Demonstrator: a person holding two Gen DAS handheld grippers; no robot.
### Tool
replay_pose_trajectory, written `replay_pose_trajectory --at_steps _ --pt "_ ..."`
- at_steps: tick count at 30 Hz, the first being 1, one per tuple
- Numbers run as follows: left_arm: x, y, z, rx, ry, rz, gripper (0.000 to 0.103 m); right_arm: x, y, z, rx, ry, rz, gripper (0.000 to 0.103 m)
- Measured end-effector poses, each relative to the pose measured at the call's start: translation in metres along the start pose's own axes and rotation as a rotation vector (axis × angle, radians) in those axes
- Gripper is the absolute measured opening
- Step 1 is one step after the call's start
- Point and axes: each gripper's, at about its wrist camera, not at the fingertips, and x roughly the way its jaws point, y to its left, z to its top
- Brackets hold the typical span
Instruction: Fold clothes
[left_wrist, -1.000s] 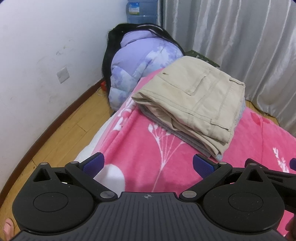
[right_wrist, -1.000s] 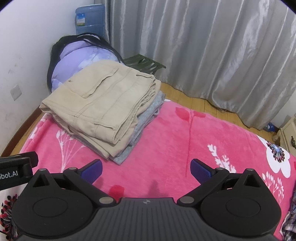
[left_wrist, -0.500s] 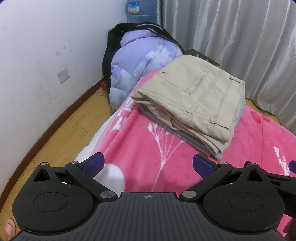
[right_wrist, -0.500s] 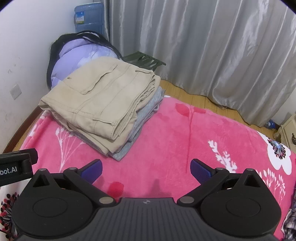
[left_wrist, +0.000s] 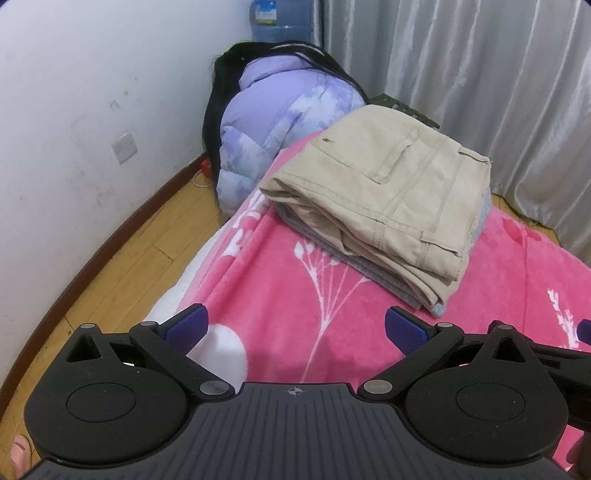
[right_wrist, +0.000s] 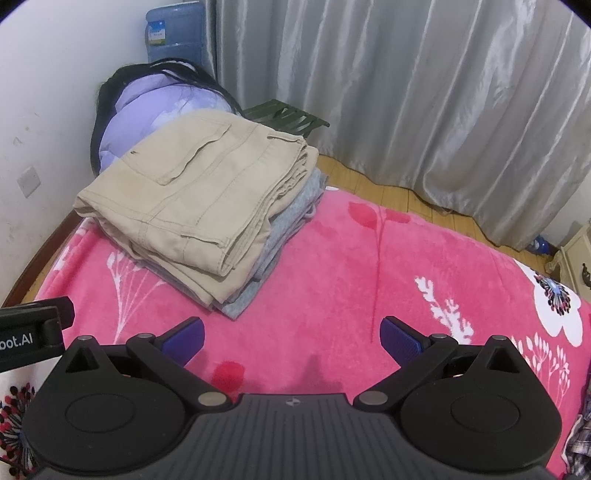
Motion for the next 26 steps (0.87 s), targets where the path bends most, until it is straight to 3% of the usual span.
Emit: replay_pose_trajectory --at_steps 26 --pt "0.0013 0.0016 0.0004 -0.007 0.006 0.001 0.103 0.0008 0.0023 -0.0015 -0.013 0.004 -0.004 0.103"
